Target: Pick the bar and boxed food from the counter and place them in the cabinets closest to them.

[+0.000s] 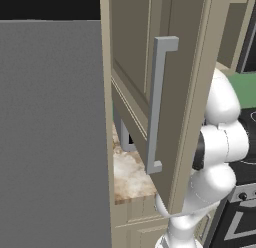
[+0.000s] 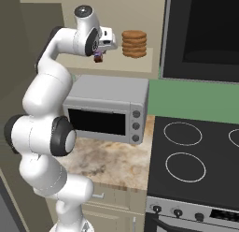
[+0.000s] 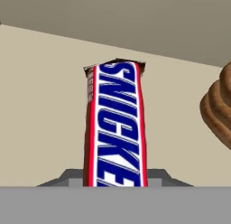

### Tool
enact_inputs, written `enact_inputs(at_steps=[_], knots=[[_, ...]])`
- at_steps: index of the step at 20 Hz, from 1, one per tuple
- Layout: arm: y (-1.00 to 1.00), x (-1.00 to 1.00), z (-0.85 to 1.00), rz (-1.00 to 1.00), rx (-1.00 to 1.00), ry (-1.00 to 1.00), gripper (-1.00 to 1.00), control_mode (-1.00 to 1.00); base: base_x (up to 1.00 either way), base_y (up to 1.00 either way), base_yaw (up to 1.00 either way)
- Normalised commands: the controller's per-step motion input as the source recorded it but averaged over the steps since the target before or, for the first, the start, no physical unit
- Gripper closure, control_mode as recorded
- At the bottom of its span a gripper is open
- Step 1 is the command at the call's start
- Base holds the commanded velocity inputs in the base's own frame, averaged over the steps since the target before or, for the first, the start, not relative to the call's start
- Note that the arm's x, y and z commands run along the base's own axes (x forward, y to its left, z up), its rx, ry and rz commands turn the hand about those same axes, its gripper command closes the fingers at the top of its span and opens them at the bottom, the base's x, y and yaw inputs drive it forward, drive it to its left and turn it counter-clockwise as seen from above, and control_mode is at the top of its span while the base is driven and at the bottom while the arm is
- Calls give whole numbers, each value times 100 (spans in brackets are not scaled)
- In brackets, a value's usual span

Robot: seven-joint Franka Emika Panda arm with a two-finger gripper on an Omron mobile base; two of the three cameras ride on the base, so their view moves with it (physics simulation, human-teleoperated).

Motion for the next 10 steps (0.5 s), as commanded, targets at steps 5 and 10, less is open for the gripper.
enact_inputs(at_steps=[5, 10], knots=[[0, 0, 0, 0, 0, 0, 100, -100, 0, 0, 0], [0, 0, -1, 0, 0, 0, 100, -100, 0, 0, 0]])
